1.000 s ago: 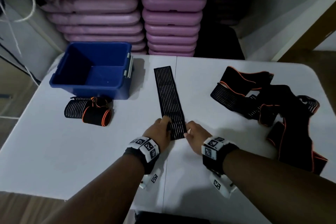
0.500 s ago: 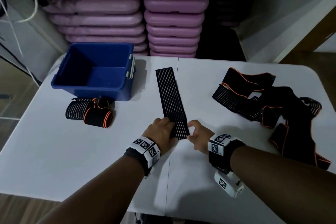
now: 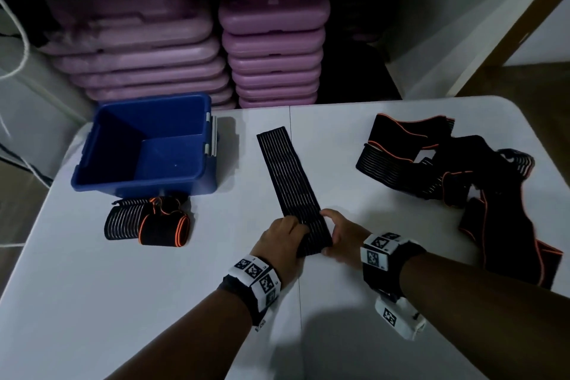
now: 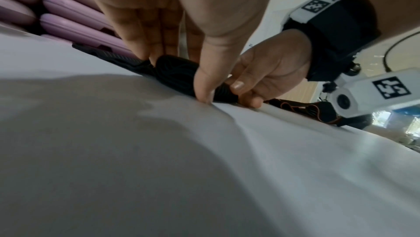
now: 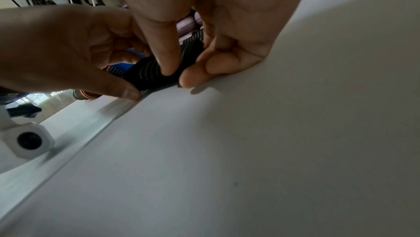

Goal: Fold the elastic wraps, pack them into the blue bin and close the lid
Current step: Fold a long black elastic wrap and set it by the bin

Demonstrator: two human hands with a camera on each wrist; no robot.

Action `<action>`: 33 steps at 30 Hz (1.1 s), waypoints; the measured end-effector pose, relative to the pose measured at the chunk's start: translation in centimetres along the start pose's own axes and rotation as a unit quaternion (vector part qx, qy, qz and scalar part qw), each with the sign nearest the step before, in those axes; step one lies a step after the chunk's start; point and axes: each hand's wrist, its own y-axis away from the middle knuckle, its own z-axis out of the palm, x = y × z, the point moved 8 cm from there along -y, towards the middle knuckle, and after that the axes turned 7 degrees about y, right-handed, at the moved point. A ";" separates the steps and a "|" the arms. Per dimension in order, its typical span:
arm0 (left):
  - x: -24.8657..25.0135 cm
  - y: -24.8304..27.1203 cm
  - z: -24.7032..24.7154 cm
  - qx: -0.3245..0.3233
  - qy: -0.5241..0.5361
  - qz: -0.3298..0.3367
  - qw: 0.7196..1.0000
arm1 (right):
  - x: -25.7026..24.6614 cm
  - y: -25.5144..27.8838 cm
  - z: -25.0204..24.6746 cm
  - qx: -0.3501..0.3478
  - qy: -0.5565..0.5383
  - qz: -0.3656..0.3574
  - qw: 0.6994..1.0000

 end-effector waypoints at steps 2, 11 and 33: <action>0.0 -0.1 0.1 -0.021 -0.020 0.001 1.000 | -0.7 0.4 -0.2 -0.005 0.012 -0.026 1.000; 1.0 0.4 0.7 -0.070 -0.068 0.017 0.995 | -1.1 1.2 0.0 -0.031 0.031 -0.092 0.995; 0.8 3.4 2.3 -0.164 -0.039 -0.111 0.979 | 0.2 1.9 0.6 -0.063 0.065 -0.098 0.991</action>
